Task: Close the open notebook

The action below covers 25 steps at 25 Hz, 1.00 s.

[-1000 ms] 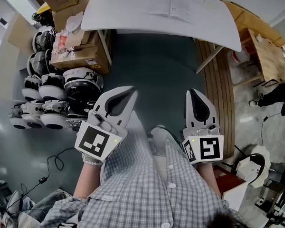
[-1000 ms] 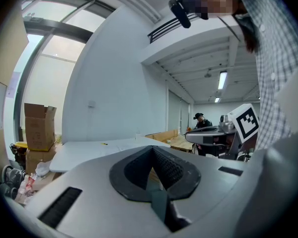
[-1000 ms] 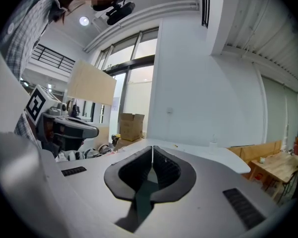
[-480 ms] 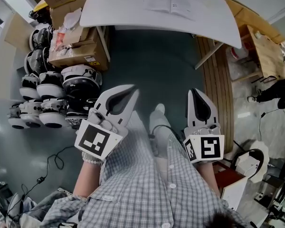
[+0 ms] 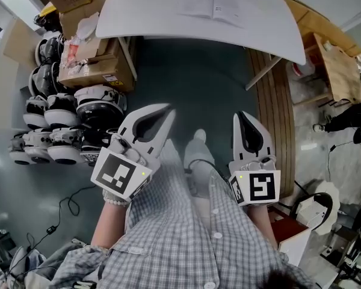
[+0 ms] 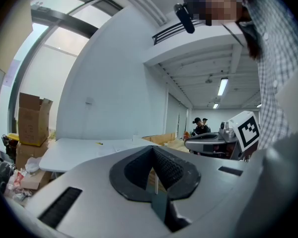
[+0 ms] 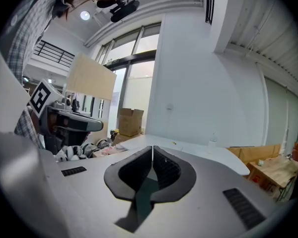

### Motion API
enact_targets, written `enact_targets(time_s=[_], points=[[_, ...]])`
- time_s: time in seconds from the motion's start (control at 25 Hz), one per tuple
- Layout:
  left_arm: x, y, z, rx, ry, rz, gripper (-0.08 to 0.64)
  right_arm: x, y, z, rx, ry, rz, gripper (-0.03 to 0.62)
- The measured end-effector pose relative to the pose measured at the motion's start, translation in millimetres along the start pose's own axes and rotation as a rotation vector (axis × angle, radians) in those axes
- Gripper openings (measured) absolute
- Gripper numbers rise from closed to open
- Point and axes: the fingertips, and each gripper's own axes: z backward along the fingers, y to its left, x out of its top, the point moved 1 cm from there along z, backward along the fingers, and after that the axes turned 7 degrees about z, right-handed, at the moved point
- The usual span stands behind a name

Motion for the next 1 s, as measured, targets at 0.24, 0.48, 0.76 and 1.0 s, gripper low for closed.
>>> enact_targets(time_s=[0.24,0.48,0.76,1.0], points=[[7,4,-27,0.013,0.006,-0.034,0.007,-3,-21,-23,0.035,-0.009,0.006,0.023],[17,8,-61,0.041,0.010,-0.032,0.008,-2,-51,-49,0.064,-0.023,0.007,0.023],[29,15,-103,0.079,-0.005,-0.048,0.008,-5,-88,-79,0.102,-0.039,0.013,0.023],[39,17,-139,0.109,-0.018,-0.047,0.008,-6,-119,-101,0.132,-0.050,0.021,0.023]])
